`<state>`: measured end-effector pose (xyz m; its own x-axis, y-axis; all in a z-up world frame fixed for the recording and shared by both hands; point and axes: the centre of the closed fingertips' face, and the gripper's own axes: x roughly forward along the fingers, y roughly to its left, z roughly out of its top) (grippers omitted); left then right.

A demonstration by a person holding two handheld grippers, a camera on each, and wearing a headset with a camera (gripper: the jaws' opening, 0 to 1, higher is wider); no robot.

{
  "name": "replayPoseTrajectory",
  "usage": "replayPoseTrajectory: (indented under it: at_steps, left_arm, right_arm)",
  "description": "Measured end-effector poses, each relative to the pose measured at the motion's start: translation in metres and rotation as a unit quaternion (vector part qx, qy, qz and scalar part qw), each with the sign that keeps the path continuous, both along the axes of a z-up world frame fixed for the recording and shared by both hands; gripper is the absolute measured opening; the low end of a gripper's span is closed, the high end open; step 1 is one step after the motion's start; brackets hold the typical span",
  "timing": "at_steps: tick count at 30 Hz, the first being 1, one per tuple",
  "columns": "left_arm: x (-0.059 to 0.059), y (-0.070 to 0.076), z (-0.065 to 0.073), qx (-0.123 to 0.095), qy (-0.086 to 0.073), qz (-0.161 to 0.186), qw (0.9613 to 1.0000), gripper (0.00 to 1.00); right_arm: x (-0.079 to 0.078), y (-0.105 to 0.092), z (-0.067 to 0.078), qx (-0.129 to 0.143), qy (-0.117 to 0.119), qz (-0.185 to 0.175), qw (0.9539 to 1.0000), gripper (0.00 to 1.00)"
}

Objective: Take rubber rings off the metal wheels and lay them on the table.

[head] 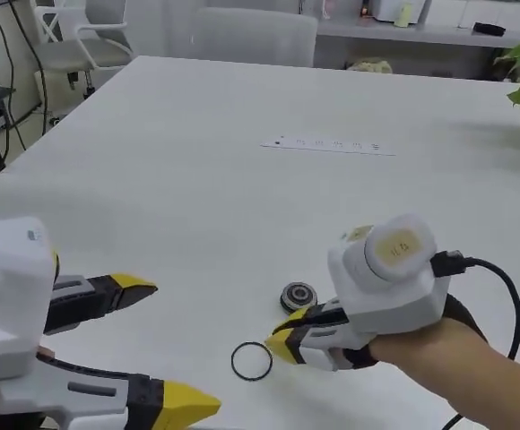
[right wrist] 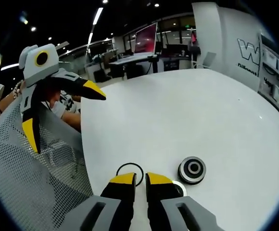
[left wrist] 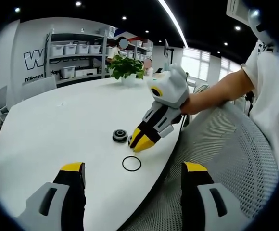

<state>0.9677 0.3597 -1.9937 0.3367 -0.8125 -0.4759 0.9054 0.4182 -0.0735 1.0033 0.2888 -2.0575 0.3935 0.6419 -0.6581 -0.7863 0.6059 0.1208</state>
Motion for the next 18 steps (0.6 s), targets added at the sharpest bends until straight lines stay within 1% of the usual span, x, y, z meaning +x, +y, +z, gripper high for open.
replayPoseTrajectory:
  at_steps: [2, 4, 9, 12, 18]
  left_arm:
    - [0.000, 0.000, 0.000, 0.001, 0.000, 0.001, 1.0000, 0.80]
    - [0.000, 0.001, -0.001, 0.004, -0.001, 0.002, 1.0000, 0.80]
    - [0.000, 0.002, -0.003, 0.011, 0.000, 0.001, 0.9999, 0.80]
    - [-0.001, 0.002, -0.004, 0.018, -0.001, -0.002, 0.9998, 0.80]
    - [-0.001, 0.002, -0.005, 0.021, 0.000, -0.003, 0.9998, 0.80]
  right_arm:
    - [0.002, 0.000, 0.006, 0.011, -0.001, -0.004, 0.9999, 0.05]
    - [0.005, -0.001, 0.011, 0.017, -0.006, -0.008, 0.9998, 0.06]
    - [0.010, -0.004, 0.021, 0.022, -0.022, -0.011, 0.9995, 0.06]
    - [0.015, -0.009, 0.028, 0.021, -0.038, -0.016, 0.9989, 0.06]
    - [0.026, -0.019, 0.045, 0.033, -0.065, -0.034, 0.9968, 0.07]
